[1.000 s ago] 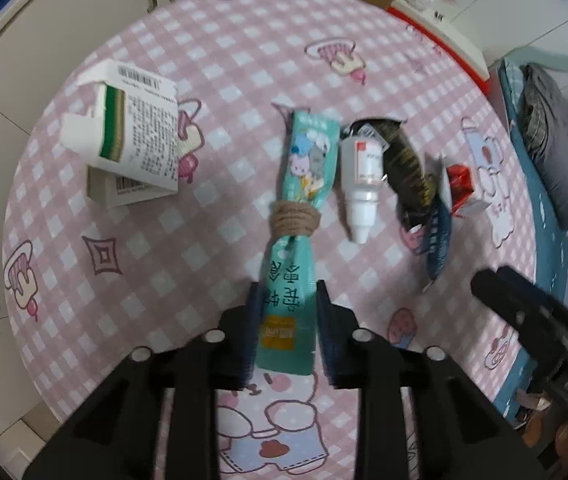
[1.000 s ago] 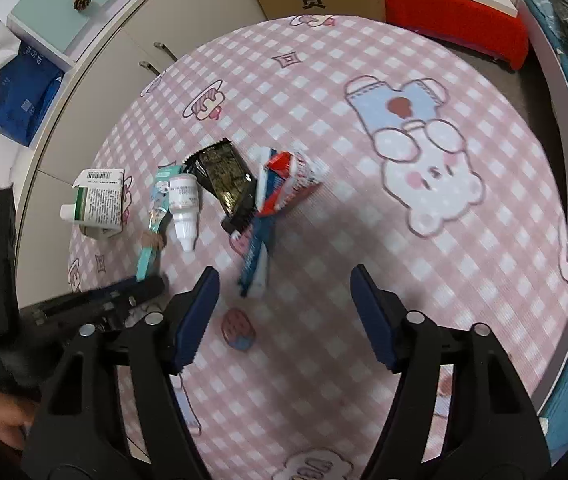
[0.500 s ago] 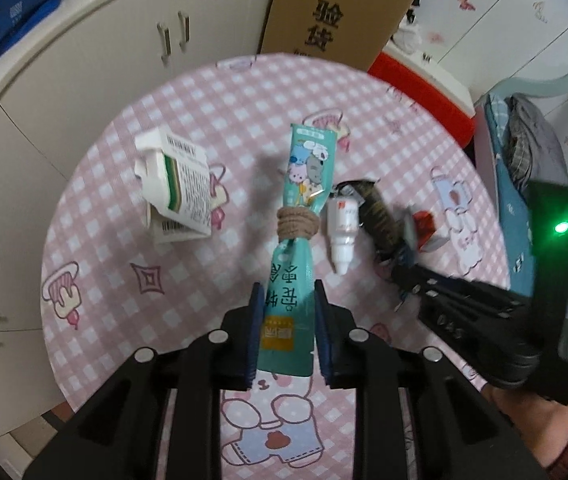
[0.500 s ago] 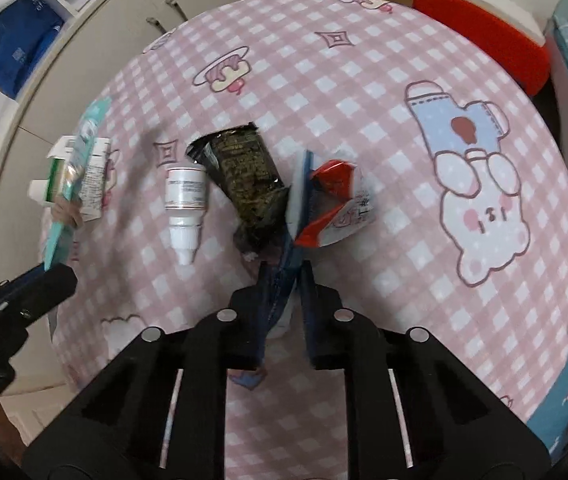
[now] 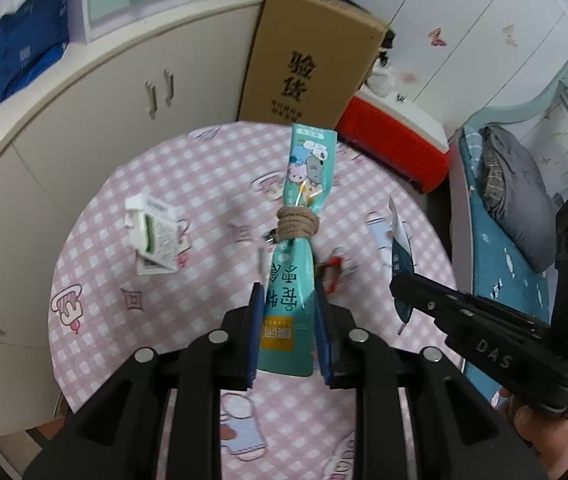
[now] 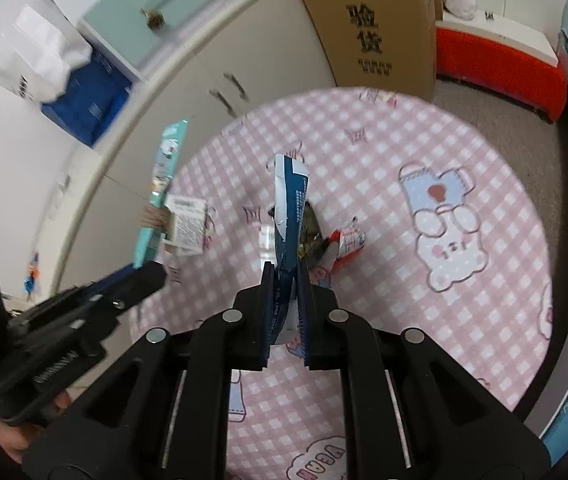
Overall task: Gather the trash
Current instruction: 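Carry tube and toothbrush to the bucket and open both grippers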
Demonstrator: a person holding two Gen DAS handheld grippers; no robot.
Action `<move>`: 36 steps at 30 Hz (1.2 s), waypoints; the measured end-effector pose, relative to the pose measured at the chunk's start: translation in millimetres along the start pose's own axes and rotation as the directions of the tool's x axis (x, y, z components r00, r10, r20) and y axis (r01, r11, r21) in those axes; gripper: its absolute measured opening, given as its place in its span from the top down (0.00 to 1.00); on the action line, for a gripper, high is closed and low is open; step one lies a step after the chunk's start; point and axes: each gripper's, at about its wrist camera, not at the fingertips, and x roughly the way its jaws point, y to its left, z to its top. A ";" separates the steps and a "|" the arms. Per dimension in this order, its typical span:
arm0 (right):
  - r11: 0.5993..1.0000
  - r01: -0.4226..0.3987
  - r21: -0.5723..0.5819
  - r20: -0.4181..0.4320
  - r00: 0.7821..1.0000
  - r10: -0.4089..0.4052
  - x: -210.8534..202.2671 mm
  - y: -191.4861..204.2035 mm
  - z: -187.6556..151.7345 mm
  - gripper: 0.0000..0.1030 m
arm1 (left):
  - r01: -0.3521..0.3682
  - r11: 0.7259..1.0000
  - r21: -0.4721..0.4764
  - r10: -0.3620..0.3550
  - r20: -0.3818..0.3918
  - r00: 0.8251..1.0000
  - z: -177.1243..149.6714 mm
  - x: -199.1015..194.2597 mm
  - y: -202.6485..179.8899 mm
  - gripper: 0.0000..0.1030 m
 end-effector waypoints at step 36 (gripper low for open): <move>0.923 0.111 0.368 0.077 0.986 -0.149 -218.1 -321.9 -165.7 0.89 | 0.207 0.919 0.335 -0.147 -0.196 0.970 -140.9 48.0 -371.7 0.78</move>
